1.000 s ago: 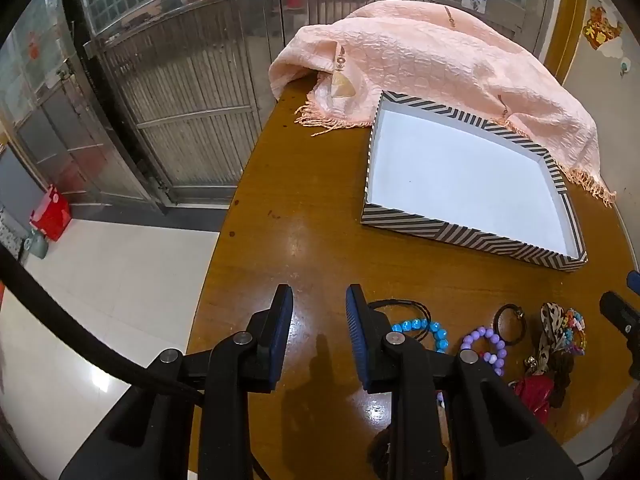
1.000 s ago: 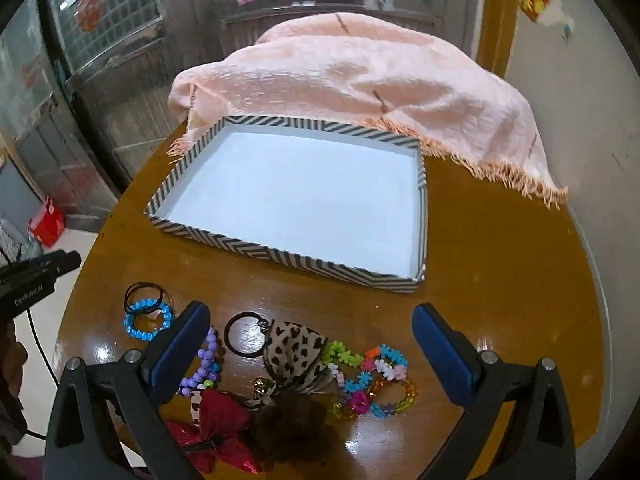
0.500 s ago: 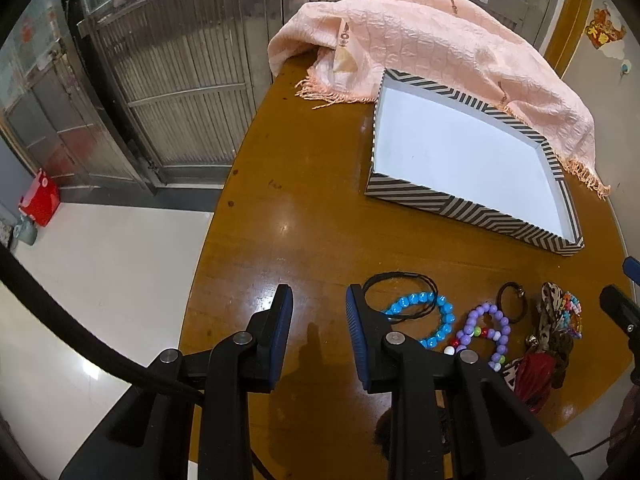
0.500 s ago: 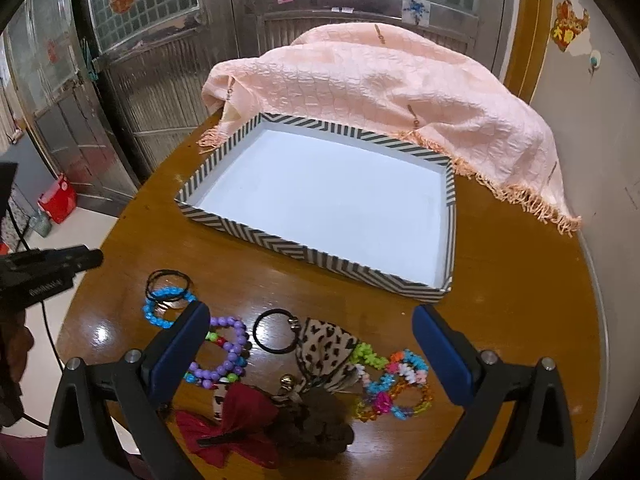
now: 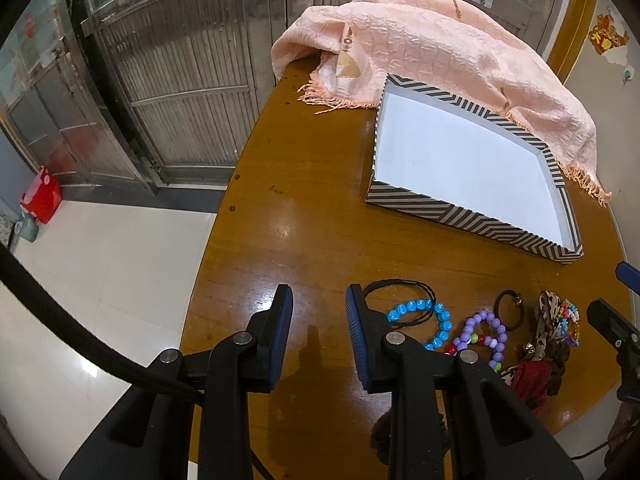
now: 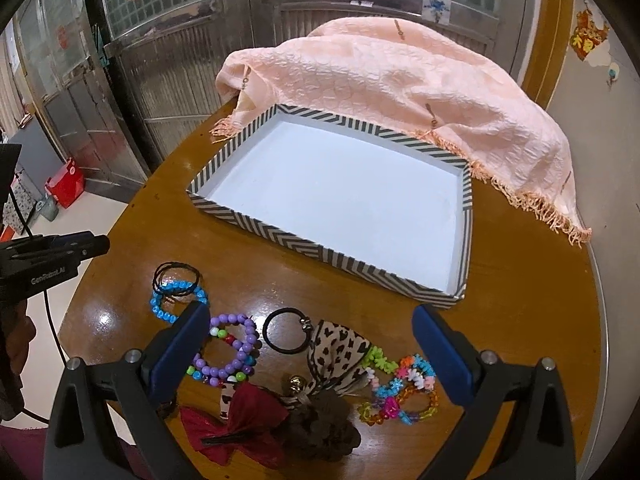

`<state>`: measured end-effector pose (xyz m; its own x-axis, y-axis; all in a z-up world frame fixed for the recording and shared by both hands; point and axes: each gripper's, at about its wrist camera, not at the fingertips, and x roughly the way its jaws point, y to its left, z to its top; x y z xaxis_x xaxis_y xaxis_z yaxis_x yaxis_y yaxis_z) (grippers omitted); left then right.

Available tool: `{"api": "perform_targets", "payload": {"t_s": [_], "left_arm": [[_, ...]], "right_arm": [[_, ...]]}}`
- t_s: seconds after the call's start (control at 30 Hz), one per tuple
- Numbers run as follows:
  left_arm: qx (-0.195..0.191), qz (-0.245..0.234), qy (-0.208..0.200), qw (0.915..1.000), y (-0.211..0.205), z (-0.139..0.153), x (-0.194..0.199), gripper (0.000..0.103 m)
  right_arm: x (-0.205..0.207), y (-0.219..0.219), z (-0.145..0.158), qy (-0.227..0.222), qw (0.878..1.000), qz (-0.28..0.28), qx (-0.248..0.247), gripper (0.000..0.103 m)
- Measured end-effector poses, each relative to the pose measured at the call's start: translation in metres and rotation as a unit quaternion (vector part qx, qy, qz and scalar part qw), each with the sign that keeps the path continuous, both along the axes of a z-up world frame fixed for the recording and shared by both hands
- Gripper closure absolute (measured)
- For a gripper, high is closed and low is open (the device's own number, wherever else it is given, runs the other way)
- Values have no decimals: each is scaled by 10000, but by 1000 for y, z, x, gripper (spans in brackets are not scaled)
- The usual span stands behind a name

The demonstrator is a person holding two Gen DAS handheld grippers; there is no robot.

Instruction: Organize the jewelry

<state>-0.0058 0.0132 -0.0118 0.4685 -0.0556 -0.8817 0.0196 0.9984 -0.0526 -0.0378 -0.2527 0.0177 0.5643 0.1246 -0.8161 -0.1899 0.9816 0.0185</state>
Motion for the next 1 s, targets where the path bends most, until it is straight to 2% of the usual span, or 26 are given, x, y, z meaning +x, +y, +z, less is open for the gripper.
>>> {"api": "perform_targets", "payload": {"t_s": [0.5, 1.0], "left_arm": [[-205, 46, 6, 9998, 3, -6, 1, 76], [-190, 69, 9, 9998, 4, -7, 4, 76]], "right_arm": [[-2, 9, -4, -6, 9998, 120, -167, 1], [1, 1, -5, 70, 10000, 20, -13, 1]]}}
